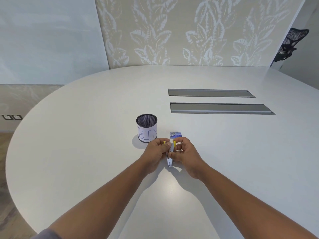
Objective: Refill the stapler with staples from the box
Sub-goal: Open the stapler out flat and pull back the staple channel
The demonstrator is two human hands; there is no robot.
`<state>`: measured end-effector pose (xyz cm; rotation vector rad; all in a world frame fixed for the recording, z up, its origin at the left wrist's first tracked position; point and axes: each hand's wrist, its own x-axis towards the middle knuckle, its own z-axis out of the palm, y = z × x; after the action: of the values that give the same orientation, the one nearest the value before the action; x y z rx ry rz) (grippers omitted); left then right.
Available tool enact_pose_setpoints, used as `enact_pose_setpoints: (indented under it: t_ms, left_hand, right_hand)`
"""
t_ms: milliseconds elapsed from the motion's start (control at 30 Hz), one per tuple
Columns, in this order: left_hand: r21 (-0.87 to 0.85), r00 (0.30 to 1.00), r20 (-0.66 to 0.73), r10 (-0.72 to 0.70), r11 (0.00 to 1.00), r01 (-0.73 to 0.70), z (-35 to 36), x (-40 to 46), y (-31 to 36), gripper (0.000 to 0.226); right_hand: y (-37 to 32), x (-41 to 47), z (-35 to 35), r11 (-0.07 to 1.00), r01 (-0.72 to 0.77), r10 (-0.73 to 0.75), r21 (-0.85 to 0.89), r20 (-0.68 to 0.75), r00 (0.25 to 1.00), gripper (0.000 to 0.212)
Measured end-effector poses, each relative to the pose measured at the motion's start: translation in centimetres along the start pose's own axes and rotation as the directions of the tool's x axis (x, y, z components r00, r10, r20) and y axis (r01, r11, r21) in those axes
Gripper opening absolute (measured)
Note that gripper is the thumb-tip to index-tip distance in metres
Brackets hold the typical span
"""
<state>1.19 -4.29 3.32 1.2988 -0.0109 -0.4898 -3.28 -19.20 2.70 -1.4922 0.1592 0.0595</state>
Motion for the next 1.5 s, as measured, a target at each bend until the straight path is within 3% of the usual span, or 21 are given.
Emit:
enact_pose_setpoints:
  t_ms: [100, 300, 533, 767, 900, 1067, 1167, 1300, 1400, 1500]
  left_hand:
    - [-0.040, 0.996, 0.072, -0.061, 0.997, 0.063, 0.3, -0.1, 0.7, 0.012]
    - [0.053, 0.987, 0.097, -0.125, 0.991, 0.120, 0.3, -0.1, 1.4, 0.013]
    - [0.308, 0.998, 0.045, -0.037, 0.951, 0.021, 0.5, 0.1, 1.5, 0.008]
    - [0.565, 0.997, -0.005, 0.077, 0.823, -0.060, 0.9, 0.2, 1.3, 0.021]
    - [0.601, 0.993, -0.046, 0.109, 0.797, -0.059, 1.7, 0.3, 0.3, 0.014]
    - [0.589, 0.984, -0.105, 0.145, 0.806, -0.056, 2.7, 0.3, -0.2, 0.013]
    - [0.442, 0.964, -0.199, 0.174, 0.894, -0.070, 2.5, 0.9, 0.2, 0.015]
    - [0.365, 0.966, -0.140, 0.217, 0.918, -0.153, 2.2, 1.1, 0.2, 0.024]
    - [0.200, 0.981, -0.150, 0.121, 0.976, -0.090, 1.4, 1.2, -0.2, 0.024]
    - [0.007, 0.984, -0.178, 0.018, 1.000, -0.017, 0.9, 1.2, -0.3, 0.023]
  right_hand:
    - [0.0, 0.0, 0.2, 0.999, 0.008, -0.007, 0.048, -0.034, 0.999, 0.046]
    - [0.2, -0.3, 0.5, 0.998, 0.037, -0.031, 0.058, -0.102, 0.994, 0.041]
    - [0.0, -0.8, -0.4, 0.996, 0.008, -0.006, 0.089, -0.019, 1.000, 0.027]
    - [-0.1, -1.0, -0.5, 0.992, -0.011, 0.013, 0.124, -0.011, 1.000, 0.011]
    - [0.1, -1.0, -0.7, 0.985, -0.016, 0.018, 0.171, -0.011, 1.000, 0.013]
    - [0.4, -1.1, -0.9, 0.981, 0.001, 0.003, 0.193, -0.018, 1.000, 0.011]
    - [0.5, -1.2, -1.0, 0.976, 0.012, -0.001, 0.219, -0.054, 0.999, 0.008]
    - [0.4, -1.2, -1.1, 0.977, 0.025, 0.001, 0.210, -0.120, 0.993, 0.008]
    - [0.5, -1.4, -0.9, 0.993, 0.059, -0.045, 0.100, -0.133, 0.990, 0.015]
    - [0.6, -1.7, -1.2, 0.973, 0.104, -0.127, -0.204, -0.103, 0.987, 0.015]
